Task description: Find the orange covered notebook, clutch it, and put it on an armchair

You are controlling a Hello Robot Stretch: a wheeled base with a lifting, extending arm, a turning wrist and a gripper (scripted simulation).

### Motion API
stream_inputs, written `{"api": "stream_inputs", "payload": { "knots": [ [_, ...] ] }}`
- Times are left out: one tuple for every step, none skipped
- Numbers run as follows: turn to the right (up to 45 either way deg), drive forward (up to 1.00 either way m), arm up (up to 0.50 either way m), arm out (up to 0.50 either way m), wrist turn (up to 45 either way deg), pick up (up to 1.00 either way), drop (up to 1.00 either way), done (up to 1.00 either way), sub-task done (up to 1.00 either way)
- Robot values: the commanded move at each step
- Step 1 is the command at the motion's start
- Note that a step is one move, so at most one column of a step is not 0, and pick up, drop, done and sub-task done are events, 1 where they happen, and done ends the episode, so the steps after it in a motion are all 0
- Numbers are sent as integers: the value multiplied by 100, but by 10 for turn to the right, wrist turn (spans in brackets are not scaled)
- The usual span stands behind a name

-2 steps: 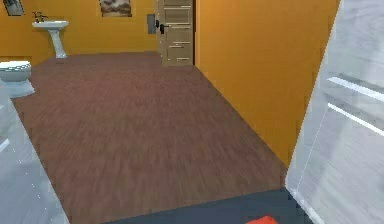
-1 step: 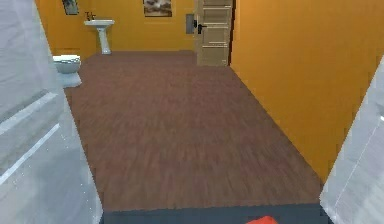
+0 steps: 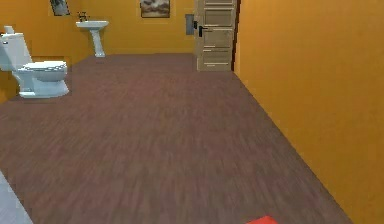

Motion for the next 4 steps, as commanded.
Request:
{"api": "stream_inputs", "payload": {
  "knots": [
    [-30, 0, 0, 0, 0, 0, 0, 0, 0],
    [0, 100, 0, 0, 0, 0, 0, 0, 0],
    [0, 100, 0, 0, 0, 0, 0, 0, 0],
    [0, 100, 0, 0, 0, 0, 0, 0, 0]
  ]
}}
